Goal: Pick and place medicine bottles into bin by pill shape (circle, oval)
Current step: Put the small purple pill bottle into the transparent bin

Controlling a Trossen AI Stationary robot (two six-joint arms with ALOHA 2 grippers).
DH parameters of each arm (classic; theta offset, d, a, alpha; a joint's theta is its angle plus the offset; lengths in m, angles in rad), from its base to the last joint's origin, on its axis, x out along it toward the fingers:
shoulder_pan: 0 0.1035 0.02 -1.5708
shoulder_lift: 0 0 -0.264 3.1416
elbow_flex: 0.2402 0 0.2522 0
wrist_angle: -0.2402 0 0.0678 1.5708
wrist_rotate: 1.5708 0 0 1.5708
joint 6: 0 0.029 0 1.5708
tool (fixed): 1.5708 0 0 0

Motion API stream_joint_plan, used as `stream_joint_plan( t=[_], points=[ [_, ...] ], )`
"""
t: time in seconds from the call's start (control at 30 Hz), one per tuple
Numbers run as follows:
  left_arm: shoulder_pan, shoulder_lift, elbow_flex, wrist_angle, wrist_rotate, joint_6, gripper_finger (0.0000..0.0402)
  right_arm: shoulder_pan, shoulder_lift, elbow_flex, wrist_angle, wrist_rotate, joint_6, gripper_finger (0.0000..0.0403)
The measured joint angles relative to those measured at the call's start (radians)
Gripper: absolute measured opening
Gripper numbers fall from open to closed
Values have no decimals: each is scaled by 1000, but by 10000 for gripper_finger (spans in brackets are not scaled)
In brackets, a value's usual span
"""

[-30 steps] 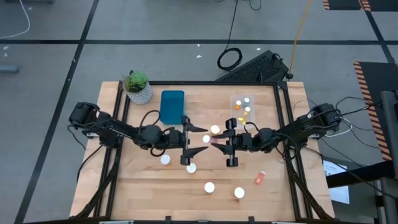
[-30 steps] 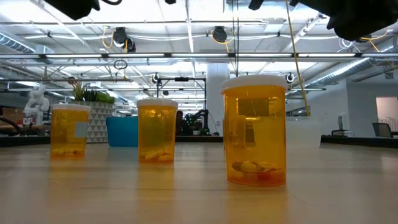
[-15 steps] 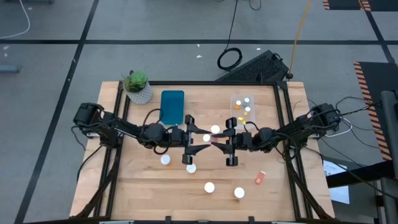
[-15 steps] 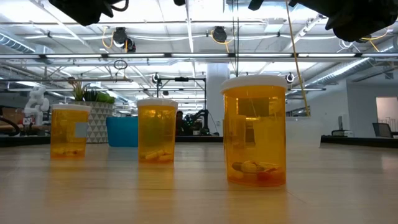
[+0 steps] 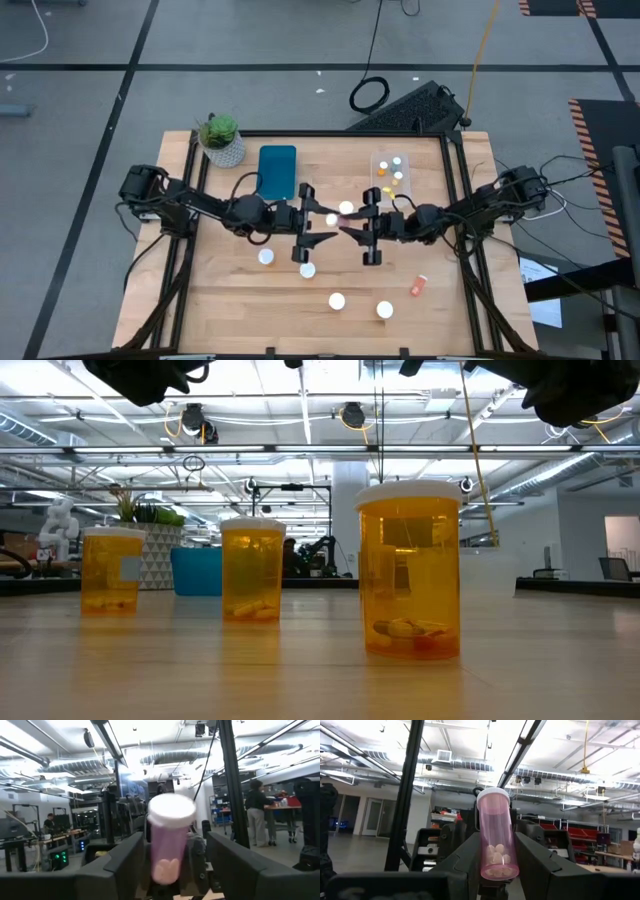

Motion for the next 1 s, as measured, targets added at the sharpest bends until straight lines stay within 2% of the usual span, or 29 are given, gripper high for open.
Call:
stream_joint_plan(
  t=[0.2, 0.53, 0.83, 1.0],
  points=[
    [2, 0, 0, -1, 5, 0, 189, -17, 0, 0, -19, -9, 31, 98],
    [1, 11, 10, 6, 20, 24, 183, -19, 0, 0, -20, -26, 33, 98],
    [2, 11, 11, 6, 19, 31, 119, -19, 0, 0, -20, -30, 33, 98],
    [2, 11, 11, 3, 20, 31, 114, -19, 0, 0, -20, -29, 32, 99]
  ],
)
